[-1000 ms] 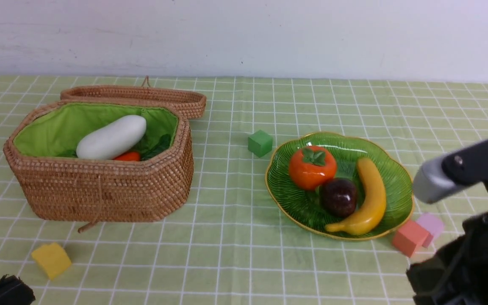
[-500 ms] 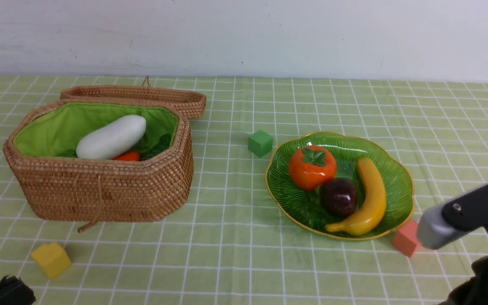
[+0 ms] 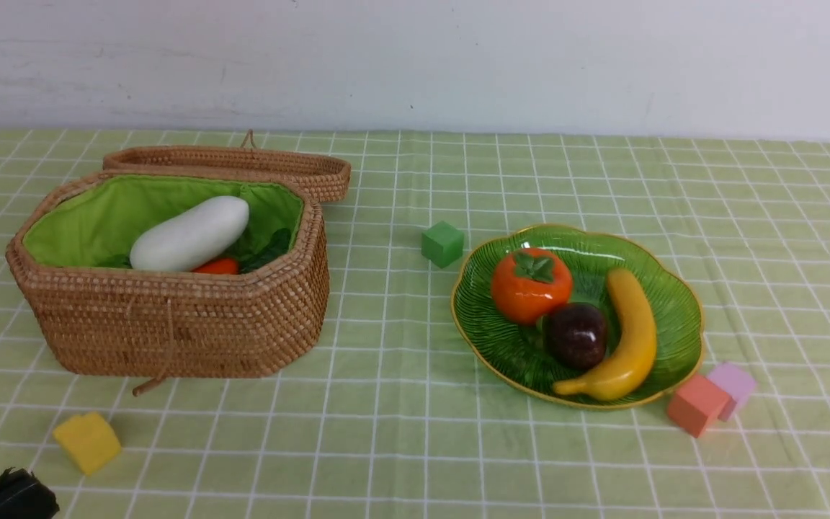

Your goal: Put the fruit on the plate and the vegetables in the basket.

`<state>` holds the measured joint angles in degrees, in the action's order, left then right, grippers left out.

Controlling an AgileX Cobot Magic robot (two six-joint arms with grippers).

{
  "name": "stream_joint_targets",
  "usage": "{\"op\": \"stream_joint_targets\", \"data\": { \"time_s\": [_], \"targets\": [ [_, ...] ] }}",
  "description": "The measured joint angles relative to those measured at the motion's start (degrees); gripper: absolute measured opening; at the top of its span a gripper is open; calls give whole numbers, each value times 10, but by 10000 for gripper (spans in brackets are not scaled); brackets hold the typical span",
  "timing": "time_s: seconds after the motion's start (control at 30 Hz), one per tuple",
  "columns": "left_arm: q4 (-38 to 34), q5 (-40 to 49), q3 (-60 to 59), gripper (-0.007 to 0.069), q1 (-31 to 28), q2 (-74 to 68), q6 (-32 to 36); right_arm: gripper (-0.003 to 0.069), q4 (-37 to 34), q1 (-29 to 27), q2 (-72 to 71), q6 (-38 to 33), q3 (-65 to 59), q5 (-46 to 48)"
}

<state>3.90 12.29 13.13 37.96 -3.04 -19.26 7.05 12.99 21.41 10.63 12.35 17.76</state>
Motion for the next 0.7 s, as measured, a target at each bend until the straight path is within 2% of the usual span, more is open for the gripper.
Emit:
{"op": "stream_joint_targets", "data": {
  "time_s": [0.07, 0.2, 0.7],
  "targets": [
    [0, 0, 0, 8, 0, 0, 0, -18, 15, -35, -81, 0, -67, -18],
    [0, 0, 0, 11, 0, 0, 0, -18, 12, -61, -199, 8, -135, 9],
    [0, 3, 0, 28, 0, 0, 0, -17, 4, -62, -220, 13, -137, 31]
  ]
}}
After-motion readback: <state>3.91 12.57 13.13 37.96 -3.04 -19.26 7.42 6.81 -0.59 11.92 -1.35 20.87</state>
